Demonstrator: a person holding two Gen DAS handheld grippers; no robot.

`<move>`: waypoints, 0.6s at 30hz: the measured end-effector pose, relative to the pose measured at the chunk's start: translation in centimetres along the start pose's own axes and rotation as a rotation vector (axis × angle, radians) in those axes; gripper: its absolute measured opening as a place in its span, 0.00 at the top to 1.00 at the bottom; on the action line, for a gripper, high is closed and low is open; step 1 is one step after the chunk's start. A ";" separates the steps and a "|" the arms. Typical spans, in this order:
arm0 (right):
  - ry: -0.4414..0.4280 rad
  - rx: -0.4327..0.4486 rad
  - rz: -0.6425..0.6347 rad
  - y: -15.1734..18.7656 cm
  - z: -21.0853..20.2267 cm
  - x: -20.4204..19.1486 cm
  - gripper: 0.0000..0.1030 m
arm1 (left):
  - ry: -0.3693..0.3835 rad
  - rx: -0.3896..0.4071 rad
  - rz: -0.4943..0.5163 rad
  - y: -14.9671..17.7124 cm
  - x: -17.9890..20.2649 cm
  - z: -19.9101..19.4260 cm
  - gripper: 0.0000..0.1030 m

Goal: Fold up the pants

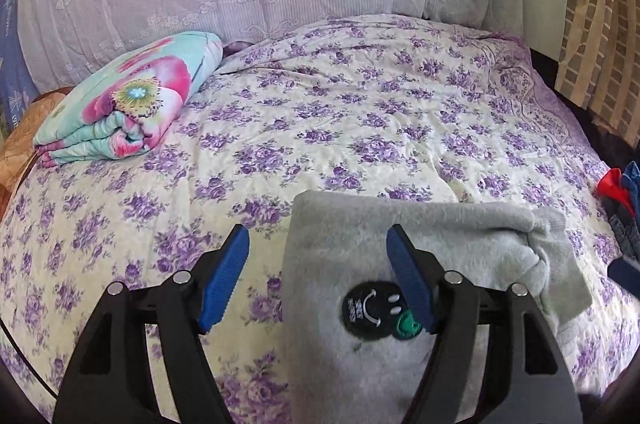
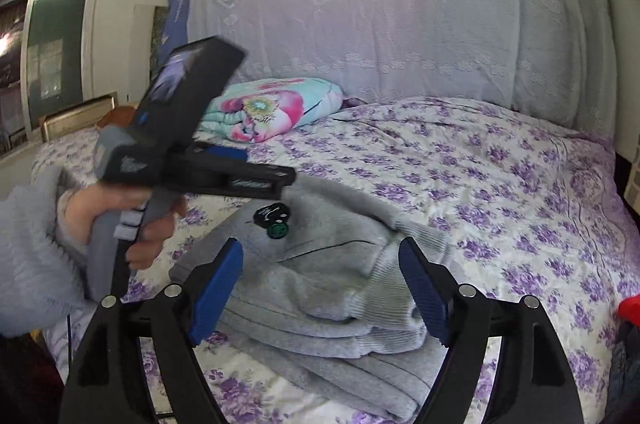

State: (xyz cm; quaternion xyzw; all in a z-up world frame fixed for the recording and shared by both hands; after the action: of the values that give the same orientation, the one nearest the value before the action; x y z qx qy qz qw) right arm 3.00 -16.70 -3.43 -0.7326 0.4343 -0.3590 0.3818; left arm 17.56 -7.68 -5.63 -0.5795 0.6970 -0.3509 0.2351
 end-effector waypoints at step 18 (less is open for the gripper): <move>-0.091 -0.146 0.008 5.0 4.4 -1.3 0.12 | 0.071 -0.316 -0.117 1.1 -0.9 11.3 0.04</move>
State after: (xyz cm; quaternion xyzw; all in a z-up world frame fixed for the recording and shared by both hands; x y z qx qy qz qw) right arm 4.47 -16.13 -10.02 -0.7723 0.4444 -0.2912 0.3482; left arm 25.32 -9.15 -13.85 -0.6359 0.7166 -0.2702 0.0953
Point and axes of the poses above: each gripper's, at about its wrist camera, not at the fingertips, and z roughly the way its jaws point, x to its right, y to its underside, the point moved 7 cm from there along z, roughly the way its jaws point, and after that the axes turned 7 degrees about -z, right-handed, at the moved point
